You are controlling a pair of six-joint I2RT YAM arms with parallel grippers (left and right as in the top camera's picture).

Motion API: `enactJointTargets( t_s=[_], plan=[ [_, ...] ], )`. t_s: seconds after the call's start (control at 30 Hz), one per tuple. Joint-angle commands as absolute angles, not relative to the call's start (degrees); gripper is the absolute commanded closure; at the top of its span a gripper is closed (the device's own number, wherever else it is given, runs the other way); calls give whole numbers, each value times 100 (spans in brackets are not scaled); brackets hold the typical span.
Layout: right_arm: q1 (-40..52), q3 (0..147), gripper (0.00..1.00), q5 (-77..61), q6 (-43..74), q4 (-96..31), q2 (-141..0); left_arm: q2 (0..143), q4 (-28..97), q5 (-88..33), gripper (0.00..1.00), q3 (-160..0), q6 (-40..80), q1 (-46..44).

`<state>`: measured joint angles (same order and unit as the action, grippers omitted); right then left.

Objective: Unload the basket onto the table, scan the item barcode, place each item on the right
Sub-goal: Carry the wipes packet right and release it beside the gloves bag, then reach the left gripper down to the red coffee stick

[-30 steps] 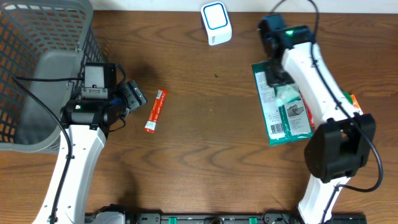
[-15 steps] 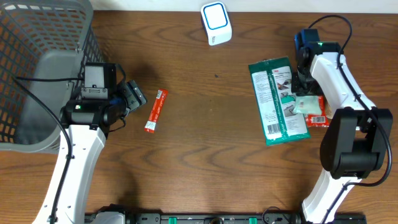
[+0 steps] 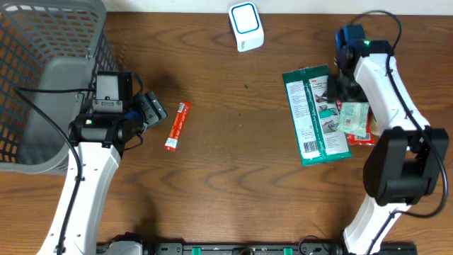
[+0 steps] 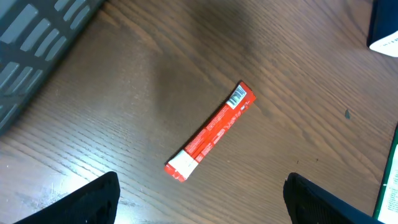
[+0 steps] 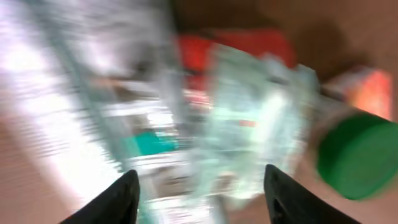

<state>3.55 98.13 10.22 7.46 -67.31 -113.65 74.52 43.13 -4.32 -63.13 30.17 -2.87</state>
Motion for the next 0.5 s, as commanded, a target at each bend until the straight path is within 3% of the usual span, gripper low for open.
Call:
enactJointTargets(
  t_s=[0.0, 0.03, 0.07, 0.43, 0.47],
  plan=[
    [703, 10049, 36, -1026, 701, -6646, -10812, 7448, 4327, -377, 15, -6381, 3009, -274],
    [794, 10049, 31, -1446, 701, -6604, -10777, 7448, 4327, -377, 15, -6381, 3009, -274],
    [864, 10049, 1, -1675, 703, -6593, -10766, 7448, 4327, -377, 15, -6381, 3009, -274],
    [1649, 9404, 1, -1861, 729, -6600, -10794, 7448, 4327, -377, 15, -6381, 3009, -274],
    [1658, 9347, 1, -1857, 775, -6563, -10794, 7448, 4324, -379, 1, -6381, 3009, -274]
  ],
)
